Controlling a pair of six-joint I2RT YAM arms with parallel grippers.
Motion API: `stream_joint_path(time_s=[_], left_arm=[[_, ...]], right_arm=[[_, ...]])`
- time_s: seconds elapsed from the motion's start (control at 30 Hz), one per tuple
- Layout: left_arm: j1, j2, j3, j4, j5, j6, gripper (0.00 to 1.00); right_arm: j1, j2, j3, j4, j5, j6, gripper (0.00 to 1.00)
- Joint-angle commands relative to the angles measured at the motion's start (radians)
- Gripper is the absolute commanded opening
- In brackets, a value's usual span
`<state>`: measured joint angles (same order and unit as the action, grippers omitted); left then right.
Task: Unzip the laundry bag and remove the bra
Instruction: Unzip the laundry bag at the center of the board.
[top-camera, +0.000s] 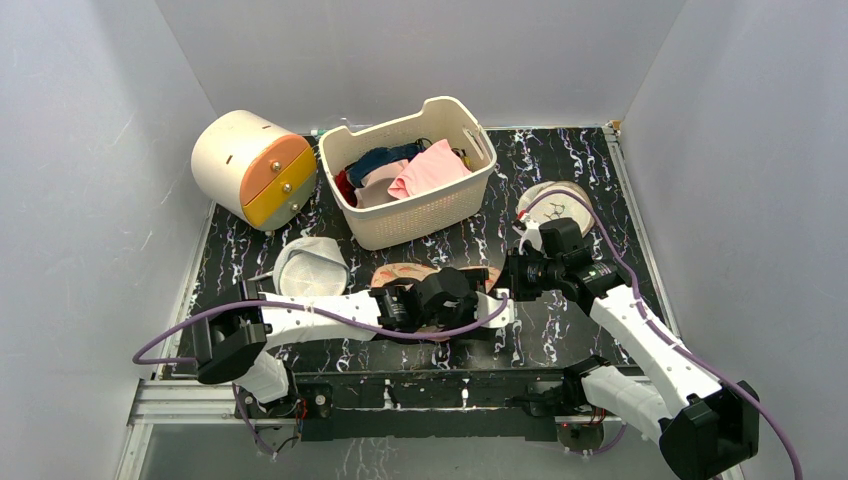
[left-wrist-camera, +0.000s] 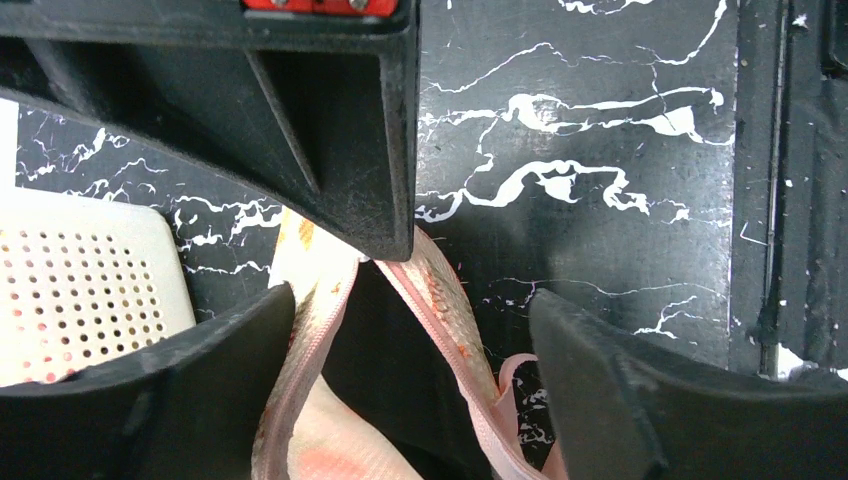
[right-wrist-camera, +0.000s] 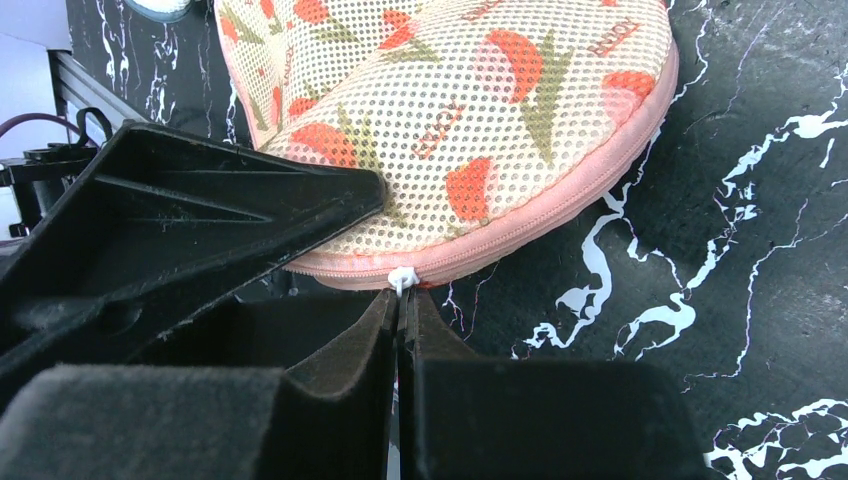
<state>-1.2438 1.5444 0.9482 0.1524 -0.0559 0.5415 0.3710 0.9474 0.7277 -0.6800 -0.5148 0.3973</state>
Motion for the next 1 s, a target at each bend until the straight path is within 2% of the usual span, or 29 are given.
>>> stream_joint_path(time_s=[0.0, 0.1, 0.37, 0.53, 0.67, 0.73, 0.97], left_arm=[[-0.005, -0.028, -0.025, 0.080, -0.018, 0.028, 0.59], [-0.005, -0.040, -0.053, 0.109, -0.032, 0.021, 0.46], [-0.006, -0.041, -0.091, 0.141, -0.043, 0.003, 0.26], [-0.006, -0.067, -0.101, 0.144, -0.074, 0.016, 0.10], [-0.007, -0.102, -0.126, 0.157, -0.092, 0.033, 0.05], [-0.008, -0.118, -0.135, 0.166, -0.101, 0.037, 0.00], [-0.007, -0.185, -0.170, 0.185, -0.131, 0.065, 0.00]], right_arm=[[0.001, -0.021, 0.041, 0.032, -0.005, -0.006, 0.00], [0.002, -0.020, 0.045, 0.028, -0.004, -0.002, 0.00], [0.002, -0.010, 0.067, 0.003, 0.000, -0.001, 0.00], [0.002, 0.003, 0.075, -0.007, 0.001, -0.001, 0.00], [0.002, 0.003, 0.082, -0.013, 0.005, -0.001, 0.00], [0.002, -0.002, 0.084, -0.014, 0.011, 0.003, 0.00], [0.002, 0.008, 0.105, -0.070, 0.093, 0.015, 0.00]])
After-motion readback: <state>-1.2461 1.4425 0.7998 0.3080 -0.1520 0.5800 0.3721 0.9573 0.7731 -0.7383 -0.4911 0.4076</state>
